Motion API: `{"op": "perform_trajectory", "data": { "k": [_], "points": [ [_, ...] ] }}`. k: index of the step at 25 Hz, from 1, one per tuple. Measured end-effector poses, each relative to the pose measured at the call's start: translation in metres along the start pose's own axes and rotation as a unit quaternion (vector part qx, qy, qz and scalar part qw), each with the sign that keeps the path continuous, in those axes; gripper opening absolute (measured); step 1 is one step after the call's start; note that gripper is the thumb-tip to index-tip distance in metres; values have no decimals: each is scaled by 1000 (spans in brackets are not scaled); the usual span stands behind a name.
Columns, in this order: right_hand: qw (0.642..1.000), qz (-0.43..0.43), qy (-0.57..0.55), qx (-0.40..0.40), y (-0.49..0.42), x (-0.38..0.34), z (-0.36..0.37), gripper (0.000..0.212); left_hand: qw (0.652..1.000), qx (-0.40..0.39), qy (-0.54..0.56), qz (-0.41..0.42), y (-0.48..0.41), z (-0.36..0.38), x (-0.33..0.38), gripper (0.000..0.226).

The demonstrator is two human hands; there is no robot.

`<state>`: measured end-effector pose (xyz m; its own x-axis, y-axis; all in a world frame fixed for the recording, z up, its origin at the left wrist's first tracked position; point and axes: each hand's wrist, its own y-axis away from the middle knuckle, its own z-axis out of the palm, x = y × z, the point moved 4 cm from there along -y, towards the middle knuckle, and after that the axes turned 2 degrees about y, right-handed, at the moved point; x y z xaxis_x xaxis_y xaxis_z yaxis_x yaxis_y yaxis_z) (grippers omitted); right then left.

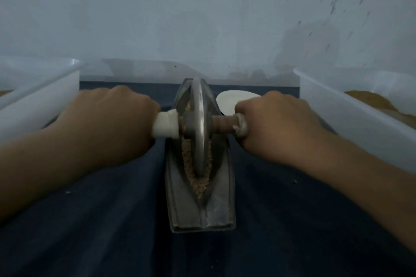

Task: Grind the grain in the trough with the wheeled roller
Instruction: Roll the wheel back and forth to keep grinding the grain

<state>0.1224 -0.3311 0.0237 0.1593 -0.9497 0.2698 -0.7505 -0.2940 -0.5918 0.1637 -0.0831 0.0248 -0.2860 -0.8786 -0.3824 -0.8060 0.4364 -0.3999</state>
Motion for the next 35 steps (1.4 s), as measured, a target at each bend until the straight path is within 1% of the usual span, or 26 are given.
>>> {"op": "perform_trajectory", "data": {
  "k": [2, 3, 5, 7, 8, 9, 10, 12, 13, 15, 16, 17, 18, 20, 21, 22, 24, 26, 27, 29, 30, 31, 32, 34, 35],
  "points": [
    [996, 40, -3, -80, -26, 6, 25, 19, 1000, -9, 4, -26, -23, 11, 7, 20],
    [994, 53, -2, -96, -39, 7, 36, 16, 999, -10, 11, -38, -37, 16, 8, 19],
    [992, 75, -10, -99, -58, 8, 46, 14, 998, -27, 26, -58, -58, 18, 8, 20],
    [991, 95, -25, -95, -55, 9, 49, 16, 998, -23, 6, -55, -64, 10, 12, 20],
    [990, 96, -41, -91, -45, 7, 46, 23, 999, -16, -12, -46, -59, 3, 15, 18],
    [992, 90, -49, -80, -33, 7, 39, 32, 999, -4, -23, -30, -50, -3, 18, 14],
    [995, 71, -40, -51, -20, 6, 30, 37, 1000, 6, -23, -13, -38, -7, 20, 13],
    [999, 13, 22, 28, 0, 0, 1, 37, 1000, 0, 4, 6, -9, -7, 16, 19],
    [997, -11, 43, 57, 6, -2, -11, 36, 999, -23, 30, 2, 3, -6, 10, 28],
    [997, -35, 50, 43, 5, -3, -19, 35, 993, -78, 90, -14, 12, 3, -1, 46],
    [998, -36, 57, 12, -1, -4, -16, 35, 990, -93, 103, -27, 10, 7, -4, 48],
    [997, -30, 67, -26, -8, -5, -8, 35, 989, -97, 106, -35, 5, 12, -4, 43],
    [996, -22, 67, -51, -19, -5, 4, 32, 989, -91, 107, -40, -5, 16, 0, 35],
    [996, 24, 45, -75, -48, -3, 24, 15, 991, -72, 97, -66, -29, 23, 6, 18],
    [995, 42, 37, -78, -59, -2, 30, 6, 989, -68, 101, -82, -41, 25, 8, 13],
    [995, 54, 38, -79, -67, -2, 34, 4, 987, -66, 111, -92, -50, 25, 8, 11],
    [994, 54, 44, -90, -69, -2, 33, 3, 987, -61, 118, -91, -53, 20, 9, 10],
    [993, 39, 17, -114, -52, 0, 25, 12, 992, -50, 93, -68, -35, 13, 10, 9],
    [994, 25, 8, -109, -38, 1, 18, 17, 995, -36, 81, -49, -22, 9, 11, 11],
    [999, -14, 19, -47, -7, -3, -7, 25, 997, -2, 71, -4, 4, 3, 7, 19],
    [999, -23, 18, -14, 5, -4, -19, 24, 997, 2, 75, 13, 12, 2, 2, 21],
    [1000, -27, 7, 1, 10, -2, -24, 21, 996, -3, 81, 23, 14, 2, -2, 23],
    [1000, -28, -2, -6, 10, 0, -24, 19, 996, -5, 84, 26, 13, 3, -5, 24],
    [998, 0, -11, -67, -2, 1, -6, 14, 998, -11, 59, 10, -2, 7, 0, 23],
    [995, 25, -10, -96, -15, 2, 8, 13, 999, -2, 37, -6, -13, 8, 6, 19]
  ]
}}
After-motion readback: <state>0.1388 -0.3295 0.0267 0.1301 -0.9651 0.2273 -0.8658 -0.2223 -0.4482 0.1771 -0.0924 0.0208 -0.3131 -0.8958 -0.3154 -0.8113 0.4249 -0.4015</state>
